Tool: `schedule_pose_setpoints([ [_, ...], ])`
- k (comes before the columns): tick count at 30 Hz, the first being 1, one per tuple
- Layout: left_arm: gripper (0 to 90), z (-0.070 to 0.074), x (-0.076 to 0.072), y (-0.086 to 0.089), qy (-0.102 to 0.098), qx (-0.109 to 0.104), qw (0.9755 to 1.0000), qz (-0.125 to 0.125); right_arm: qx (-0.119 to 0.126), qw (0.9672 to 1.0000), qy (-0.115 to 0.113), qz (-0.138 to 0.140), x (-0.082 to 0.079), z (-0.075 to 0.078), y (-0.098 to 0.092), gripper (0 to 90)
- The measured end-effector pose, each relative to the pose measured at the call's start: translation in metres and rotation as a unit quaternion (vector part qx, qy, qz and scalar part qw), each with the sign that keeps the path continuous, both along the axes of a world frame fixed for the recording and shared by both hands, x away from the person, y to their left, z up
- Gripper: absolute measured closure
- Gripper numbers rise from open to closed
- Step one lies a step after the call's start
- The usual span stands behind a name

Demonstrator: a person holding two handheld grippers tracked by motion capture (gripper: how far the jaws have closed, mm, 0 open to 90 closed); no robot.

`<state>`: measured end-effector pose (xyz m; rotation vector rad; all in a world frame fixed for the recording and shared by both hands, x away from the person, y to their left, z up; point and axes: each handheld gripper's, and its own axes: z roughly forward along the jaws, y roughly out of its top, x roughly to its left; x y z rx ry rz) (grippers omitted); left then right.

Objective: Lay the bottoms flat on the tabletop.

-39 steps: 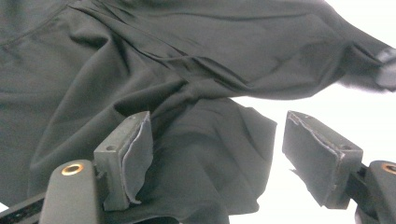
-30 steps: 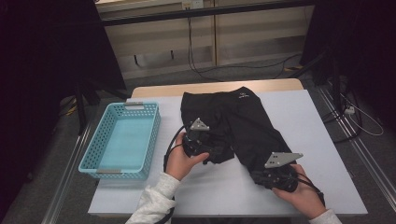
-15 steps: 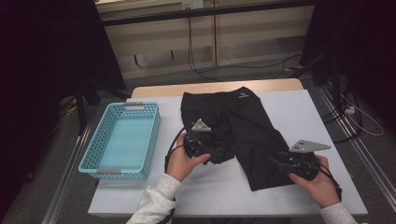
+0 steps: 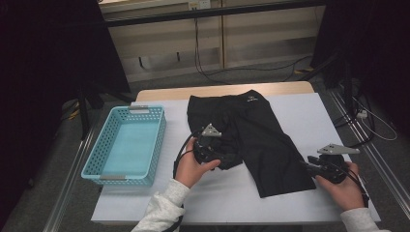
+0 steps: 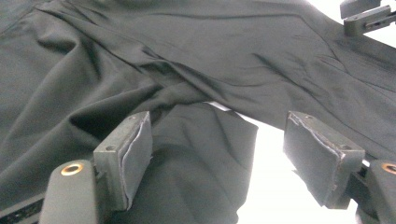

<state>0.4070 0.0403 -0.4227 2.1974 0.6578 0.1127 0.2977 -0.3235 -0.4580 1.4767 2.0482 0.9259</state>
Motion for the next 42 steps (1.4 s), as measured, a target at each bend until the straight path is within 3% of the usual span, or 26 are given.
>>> schedule_pose_setpoints([
  [5, 24.6, -0.002, -0.001, -0.003, -0.001, 0.005, 1.0000, -0.005, 0.004, 0.9999, 0.005, 0.013, 0.001, -0.004, 0.003, 73.7],
  [9, 24.6, -0.002, -0.003, -0.006, -0.003, -0.001, 1.0000, -0.008, 0.030, 0.9991, 0.014, 0.024, 0.000, -0.004, 0.002, 87.3],
  [12, 24.8, -0.002, -0.005, -0.009, -0.008, 0.012, 0.9999, -0.008, 0.032, 0.9989, 0.020, 0.027, 0.000, -0.003, 0.003, 89.1],
  [13, 24.8, -0.003, -0.004, -0.009, -0.001, 0.005, 0.9998, -0.017, 0.032, 0.9989, 0.021, 0.028, 0.000, -0.003, 0.003, 89.3],
  [24, 25.2, -0.007, -0.004, -0.004, -0.001, 0.017, 0.9997, -0.018, 0.052, 0.9975, 0.039, 0.029, -0.011, 0.000, -0.004, 89.6],
  [32, 25.2, -0.006, -0.005, -0.004, 0.001, 0.018, 0.9997, -0.019, 0.047, 0.9974, 0.043, 0.035, -0.013, 0.000, -0.005, 89.0],
  [39, 25.5, -0.007, -0.005, -0.004, -0.004, 0.021, 0.9996, -0.019, 0.041, 0.9981, 0.034, 0.031, -0.010, 0.001, -0.003, 73.6],
  [42, 26.1, -0.007, -0.005, -0.003, -0.009, 0.022, 0.9995, -0.019, 0.040, 0.9984, 0.031, 0.024, -0.008, 0.001, -0.003, 73.0],
])
